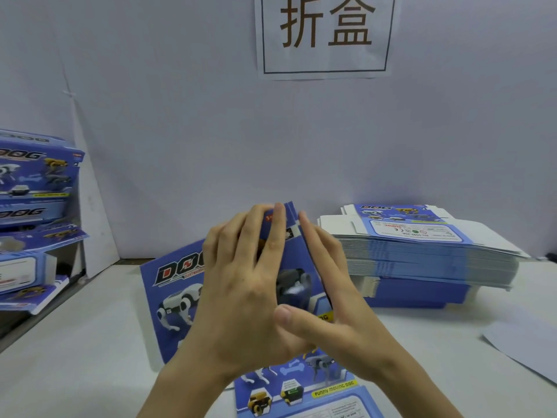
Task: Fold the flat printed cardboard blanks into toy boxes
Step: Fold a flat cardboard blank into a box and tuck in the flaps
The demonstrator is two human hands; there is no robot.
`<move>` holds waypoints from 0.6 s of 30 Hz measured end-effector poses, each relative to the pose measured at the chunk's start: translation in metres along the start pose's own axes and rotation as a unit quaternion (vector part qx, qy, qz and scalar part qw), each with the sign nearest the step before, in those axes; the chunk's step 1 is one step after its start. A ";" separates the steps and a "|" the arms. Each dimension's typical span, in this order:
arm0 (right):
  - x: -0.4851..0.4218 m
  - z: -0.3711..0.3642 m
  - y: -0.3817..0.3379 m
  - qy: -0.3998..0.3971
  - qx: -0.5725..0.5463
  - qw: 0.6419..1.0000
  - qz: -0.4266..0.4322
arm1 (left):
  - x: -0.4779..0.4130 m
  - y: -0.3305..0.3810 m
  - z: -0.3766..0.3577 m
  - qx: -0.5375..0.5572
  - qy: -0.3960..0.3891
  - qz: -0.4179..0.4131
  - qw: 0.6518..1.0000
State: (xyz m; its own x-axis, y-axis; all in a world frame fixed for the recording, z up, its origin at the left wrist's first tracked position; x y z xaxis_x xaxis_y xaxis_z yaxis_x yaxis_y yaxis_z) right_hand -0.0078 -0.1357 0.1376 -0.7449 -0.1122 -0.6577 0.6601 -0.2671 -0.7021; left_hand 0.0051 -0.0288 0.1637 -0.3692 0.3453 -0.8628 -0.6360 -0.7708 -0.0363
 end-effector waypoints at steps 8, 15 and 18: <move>0.000 -0.001 -0.009 0.035 0.042 0.998 0.029 | 0.004 0.004 0.001 0.026 0.043 -0.015 0.999; -0.004 0.013 -0.001 0.035 -0.002 0.998 -0.043 | 0.002 0.001 -0.004 0.072 -0.002 -0.068 0.995; -0.008 0.018 0.015 0.070 -0.127 0.983 -0.111 | 0.003 -0.002 -0.013 0.064 -0.069 -0.092 0.991</move>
State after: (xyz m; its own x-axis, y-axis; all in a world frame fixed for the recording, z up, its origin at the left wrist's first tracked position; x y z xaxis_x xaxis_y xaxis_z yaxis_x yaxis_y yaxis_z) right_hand 0.0064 -0.1560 0.1370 -0.8645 0.0597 -0.4991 0.4988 -0.0203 -0.8665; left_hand 0.0142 -0.0329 0.1543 -0.3218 0.5507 -0.7702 -0.7789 -0.6165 -0.1153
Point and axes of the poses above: each hand's wrist, its own x-axis away from the middle knuckle, its own z-axis out of the back of the hand, y = z × x, the point moved 7 cm from there along -x, towards the middle knuckle, and after that the axes turned 7 degrees about y, right-handed, at the moved point
